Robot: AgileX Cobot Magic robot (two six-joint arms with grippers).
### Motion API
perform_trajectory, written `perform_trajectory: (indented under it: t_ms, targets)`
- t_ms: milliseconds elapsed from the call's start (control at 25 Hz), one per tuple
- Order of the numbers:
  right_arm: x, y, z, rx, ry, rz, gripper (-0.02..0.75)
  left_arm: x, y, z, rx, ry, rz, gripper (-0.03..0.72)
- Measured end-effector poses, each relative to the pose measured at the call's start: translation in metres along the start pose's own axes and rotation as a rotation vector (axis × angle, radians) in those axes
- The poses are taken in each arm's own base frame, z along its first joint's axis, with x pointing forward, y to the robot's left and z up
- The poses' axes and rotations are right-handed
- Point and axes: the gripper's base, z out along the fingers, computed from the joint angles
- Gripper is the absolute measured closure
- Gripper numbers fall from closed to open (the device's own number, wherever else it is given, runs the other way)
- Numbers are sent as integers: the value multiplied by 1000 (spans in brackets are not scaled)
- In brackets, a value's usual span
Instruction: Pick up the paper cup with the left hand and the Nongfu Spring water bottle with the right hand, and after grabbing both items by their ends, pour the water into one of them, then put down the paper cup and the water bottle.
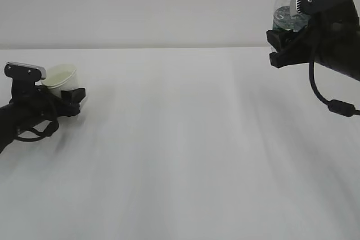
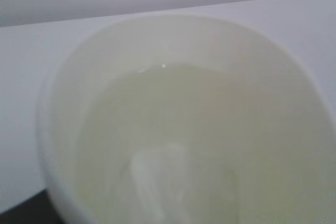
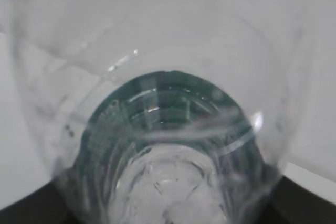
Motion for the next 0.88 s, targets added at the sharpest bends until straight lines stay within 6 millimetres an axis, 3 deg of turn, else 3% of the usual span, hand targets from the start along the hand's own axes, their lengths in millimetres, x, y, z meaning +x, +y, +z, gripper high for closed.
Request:
perform_trajectory:
  t_ms: [480, 760, 880]
  targets:
    - [0, 0, 0, 0, 2, 1, 293, 11, 1, 2, -6, -58, -25, 239]
    - [0, 0, 0, 0, 2, 1, 293, 13, 1, 2, -6, -55, -26, 113]
    - [0, 0, 0, 0, 2, 1, 293, 13, 1, 2, -6, -55, -26, 95]
